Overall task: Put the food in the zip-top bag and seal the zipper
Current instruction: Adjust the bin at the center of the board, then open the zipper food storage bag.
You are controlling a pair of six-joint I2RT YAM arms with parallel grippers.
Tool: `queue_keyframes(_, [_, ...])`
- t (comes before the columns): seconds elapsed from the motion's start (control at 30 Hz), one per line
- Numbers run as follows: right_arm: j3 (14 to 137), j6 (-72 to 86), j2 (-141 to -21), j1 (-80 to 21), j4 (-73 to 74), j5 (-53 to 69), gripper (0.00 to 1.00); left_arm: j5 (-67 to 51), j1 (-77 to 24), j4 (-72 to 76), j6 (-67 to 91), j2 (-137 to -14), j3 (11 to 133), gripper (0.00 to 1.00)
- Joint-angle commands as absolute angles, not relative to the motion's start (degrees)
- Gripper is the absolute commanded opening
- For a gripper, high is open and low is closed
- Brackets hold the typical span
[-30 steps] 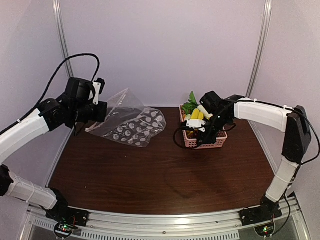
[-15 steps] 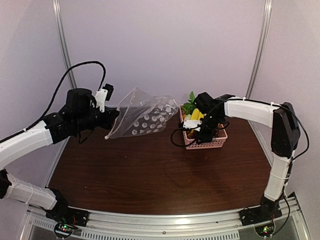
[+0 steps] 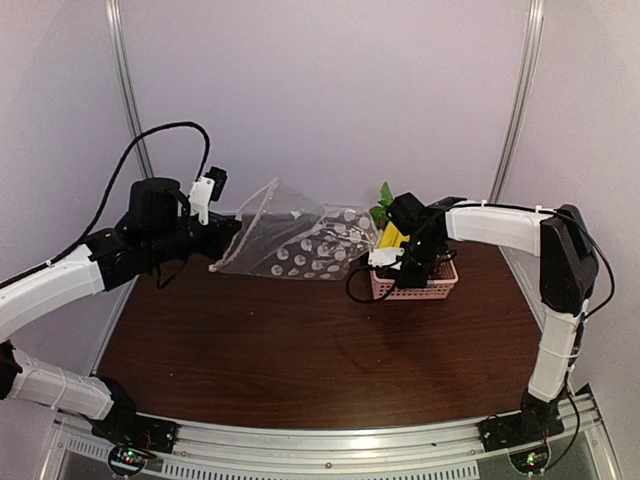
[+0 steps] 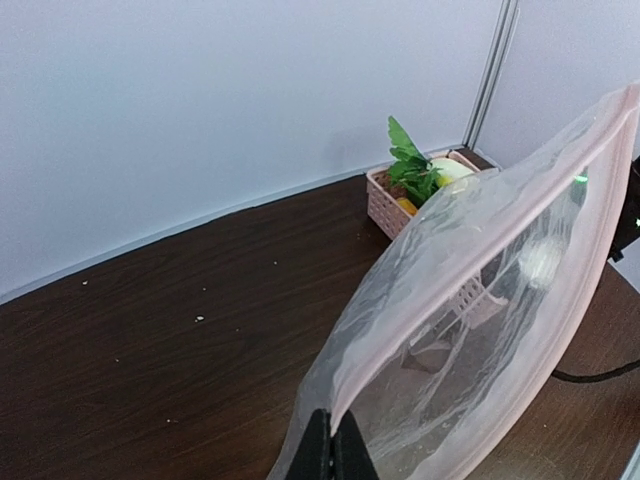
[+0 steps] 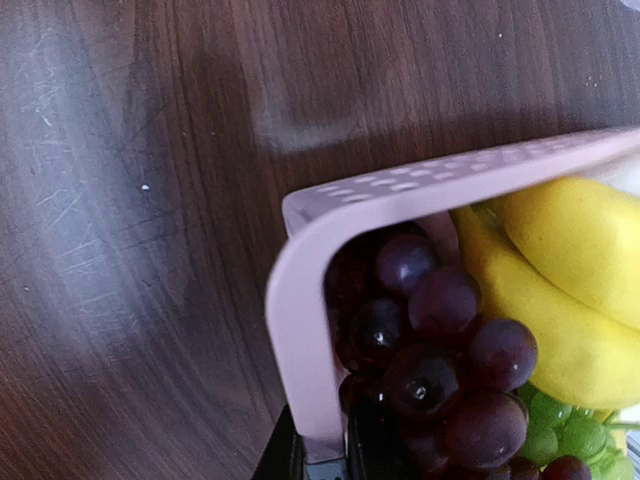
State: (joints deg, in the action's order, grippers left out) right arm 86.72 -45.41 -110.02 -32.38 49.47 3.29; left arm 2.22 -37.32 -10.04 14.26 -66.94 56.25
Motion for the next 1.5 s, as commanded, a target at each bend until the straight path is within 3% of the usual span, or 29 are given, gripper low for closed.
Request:
queue_keyframes(0.0, [79.9,-43.2,-106.3,-31.7,53.7,1.9,0.06,1.0,-36.7,-6.2,14.0,-65.3,55.3,0.0])
queue_keyframes(0.4, [61.8,-40.6,-92.2,-30.2,54.4,7.8,0.05,6.2,-36.0,-4.0,12.0,-60.2,52.9,0.0])
queue_keyframes(0.63, [52.8,-43.3,-80.9,-35.8,54.5,6.6,0.05,8.8,-35.9,-8.0,16.1,-63.7,55.9,0.0])
queue_keyframes(0.77, [50.8,-44.5,-79.2,-38.2,54.2,2.4,0.19,8.7,-35.9,-9.9,19.1,-65.3,58.4,0.0])
queue_keyframes(0.83, [55.4,-45.3,-78.4,-38.3,57.0,3.1,0.26,6.6,-35.9,-10.5,20.0,-66.0,59.2,0.0])
queue_keyframes(1.0, [76.0,-45.0,-79.9,-37.9,66.1,15.2,0.54,-3.7,-36.0,-10.8,25.0,-69.0,61.1,0.0])
queue_keyframes(1.17, [86.4,-34.9,-84.7,-38.0,57.5,27.3,0.57,-8.6,-37.6,-3.7,33.4,-71.0,59.2,0.0])
queue_keyframes(1.37, [100.4,-19.1,-94.4,-37.9,50.4,36.8,0.63,1.5,-45.6,4.9,39.7,-73.9,58.0,0.0])
queue_keyframes(1.43, [104.6,-14.9,-97.9,-38.1,49.5,40.6,0.75,4.6,-48.6,6.2,41.2,-75.8,59.0,0.0])
queue_keyframes(1.47, [106.7,-13.4,-99.5,-38.4,49.0,42.1,0.76,6.0,-49.7,6.7,42.3,-76.7,59.5,0.0])
